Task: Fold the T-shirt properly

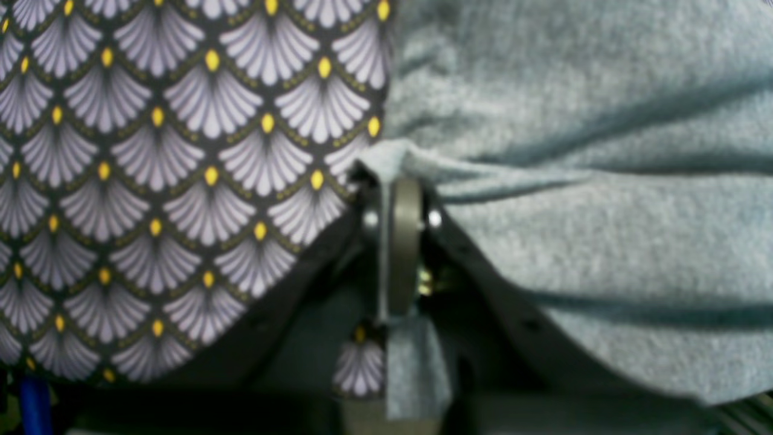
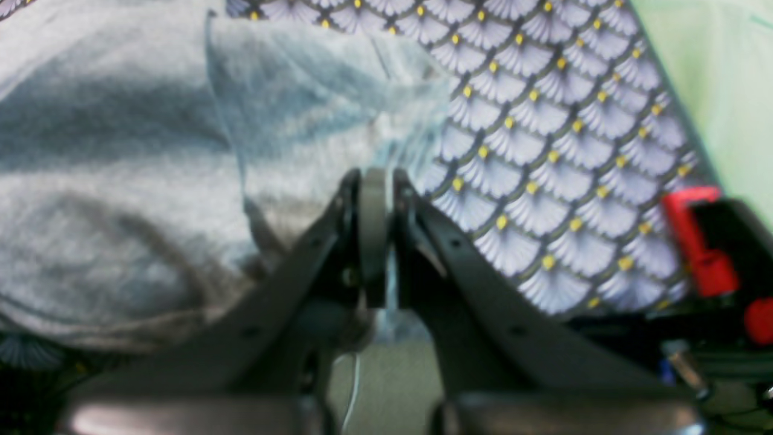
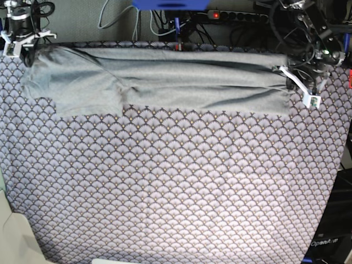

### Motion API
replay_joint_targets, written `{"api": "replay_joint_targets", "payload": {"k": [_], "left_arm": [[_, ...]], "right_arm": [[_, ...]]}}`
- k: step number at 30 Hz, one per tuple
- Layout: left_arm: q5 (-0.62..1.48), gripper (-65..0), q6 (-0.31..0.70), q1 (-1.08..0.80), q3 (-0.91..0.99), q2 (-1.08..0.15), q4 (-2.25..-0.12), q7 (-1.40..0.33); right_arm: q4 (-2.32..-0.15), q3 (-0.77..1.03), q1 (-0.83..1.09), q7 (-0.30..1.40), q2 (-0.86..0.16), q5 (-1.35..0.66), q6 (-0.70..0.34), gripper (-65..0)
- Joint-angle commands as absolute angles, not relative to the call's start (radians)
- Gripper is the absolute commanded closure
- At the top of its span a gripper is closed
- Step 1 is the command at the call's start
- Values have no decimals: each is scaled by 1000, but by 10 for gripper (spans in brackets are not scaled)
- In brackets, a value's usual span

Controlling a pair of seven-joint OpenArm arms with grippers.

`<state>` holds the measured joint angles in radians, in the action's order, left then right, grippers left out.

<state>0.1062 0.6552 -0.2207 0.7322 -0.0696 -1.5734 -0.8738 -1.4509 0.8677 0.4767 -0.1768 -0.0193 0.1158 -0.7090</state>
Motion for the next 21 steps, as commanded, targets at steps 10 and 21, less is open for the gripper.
{"api": "replay_joint_targets", "payload": {"k": [10,21], "left_arm": [[73,-96,653,-237,733,-64,-1575,-911],[73,-142,654,-248,733,-54,-1583,-909]], "right_arm": [[-1442,880,456,-206,-30,139,-698,0],[-1448,881,456,-206,-33,139,-698,0]]}}
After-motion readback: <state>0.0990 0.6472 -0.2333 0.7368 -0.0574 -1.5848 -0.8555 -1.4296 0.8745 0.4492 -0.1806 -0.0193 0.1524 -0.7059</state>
